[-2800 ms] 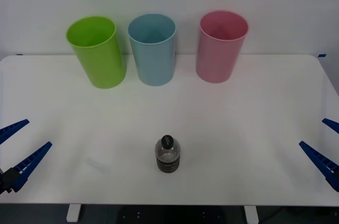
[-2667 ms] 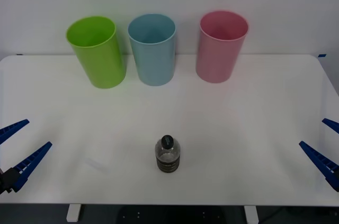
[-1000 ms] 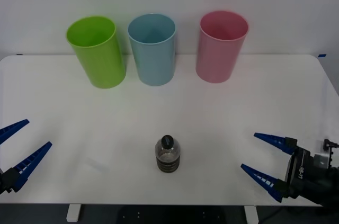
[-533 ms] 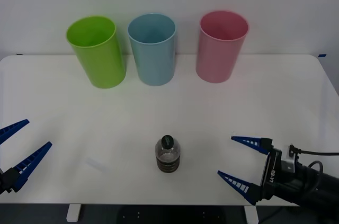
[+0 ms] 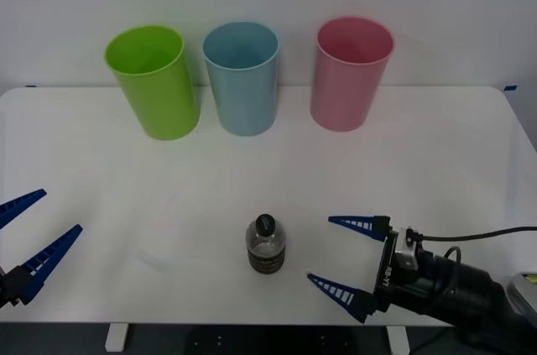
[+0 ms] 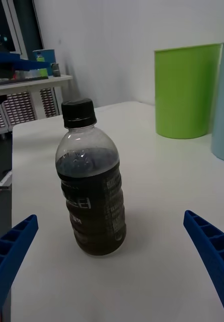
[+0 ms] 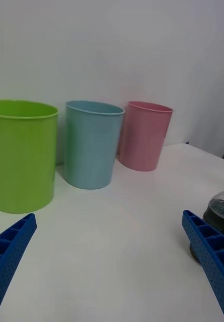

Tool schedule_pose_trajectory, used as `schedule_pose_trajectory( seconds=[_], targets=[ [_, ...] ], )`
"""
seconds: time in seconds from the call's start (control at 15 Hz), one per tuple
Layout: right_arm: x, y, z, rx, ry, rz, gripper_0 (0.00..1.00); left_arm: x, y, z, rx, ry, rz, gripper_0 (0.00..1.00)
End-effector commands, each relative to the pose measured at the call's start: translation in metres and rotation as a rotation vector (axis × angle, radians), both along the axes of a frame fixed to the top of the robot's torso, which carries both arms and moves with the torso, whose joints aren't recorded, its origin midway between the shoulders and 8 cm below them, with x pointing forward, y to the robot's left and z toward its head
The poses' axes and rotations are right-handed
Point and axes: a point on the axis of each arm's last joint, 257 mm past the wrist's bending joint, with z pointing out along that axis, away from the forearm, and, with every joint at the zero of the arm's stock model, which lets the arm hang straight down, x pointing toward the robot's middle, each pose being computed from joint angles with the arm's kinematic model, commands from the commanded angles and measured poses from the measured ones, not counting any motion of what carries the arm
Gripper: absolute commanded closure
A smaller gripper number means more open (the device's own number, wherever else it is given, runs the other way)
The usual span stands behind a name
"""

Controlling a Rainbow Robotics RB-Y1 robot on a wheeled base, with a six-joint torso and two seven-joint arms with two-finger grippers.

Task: Grasp the object on the table and drop it into the matching bin: aluminum can to the light blue bin, PET bottle to the pink bin.

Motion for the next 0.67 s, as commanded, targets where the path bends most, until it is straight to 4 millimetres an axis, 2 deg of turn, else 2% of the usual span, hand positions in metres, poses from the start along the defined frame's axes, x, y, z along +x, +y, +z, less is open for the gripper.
schedule_pose_trajectory(
  seconds=[0.07,0.67],
  targets=[
    [0.003,0.014,-0.004,-0.017,-0.012,0.005,0.00,0.000,0.000,0.000,0.000,0.000,0.000,0.00],
    [0.012,0.056,-0.017,-0.062,-0.018,0.004,0.00,0.000,0.000,0.000,0.000,0.000,0.000,0.00]
  ],
)
